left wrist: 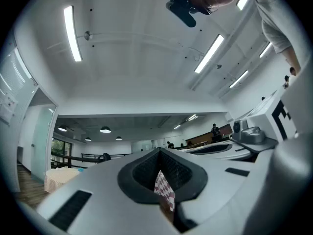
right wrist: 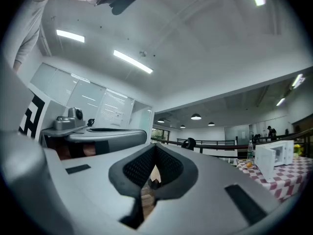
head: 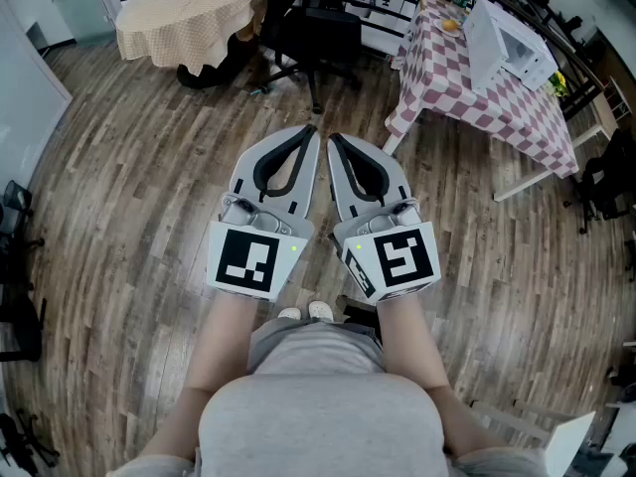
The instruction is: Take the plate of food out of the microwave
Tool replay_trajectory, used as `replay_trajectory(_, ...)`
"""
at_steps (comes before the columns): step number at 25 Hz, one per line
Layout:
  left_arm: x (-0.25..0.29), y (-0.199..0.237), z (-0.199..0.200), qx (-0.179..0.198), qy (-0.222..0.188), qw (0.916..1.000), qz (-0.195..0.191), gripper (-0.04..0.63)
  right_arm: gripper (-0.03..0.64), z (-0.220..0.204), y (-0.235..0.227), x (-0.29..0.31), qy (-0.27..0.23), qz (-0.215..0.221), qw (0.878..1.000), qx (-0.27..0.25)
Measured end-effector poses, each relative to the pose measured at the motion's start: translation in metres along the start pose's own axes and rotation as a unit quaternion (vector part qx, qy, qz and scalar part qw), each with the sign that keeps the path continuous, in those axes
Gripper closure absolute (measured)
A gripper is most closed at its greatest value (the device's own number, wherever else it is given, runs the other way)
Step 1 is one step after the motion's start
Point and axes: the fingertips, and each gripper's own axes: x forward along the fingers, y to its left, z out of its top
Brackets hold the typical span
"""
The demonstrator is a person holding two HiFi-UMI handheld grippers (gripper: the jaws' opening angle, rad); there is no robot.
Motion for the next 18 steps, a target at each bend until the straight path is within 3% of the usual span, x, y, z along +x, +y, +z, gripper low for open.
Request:
replay_trajectory(7,-0.007,0.000,-0.003,-0.003,0.006,1.0000,-0.005,0.594,0.595,-0.001,0.006,-0.005,0.009,-0.007,1.000,0.003)
replay_trajectory(18,-0.015,0.002,-0.011,-0.026,0.007,0.9984,-0.049,0.594,0.595,-0.004,0.020,-0.014,0.019,-0.052,0.998,-0.002)
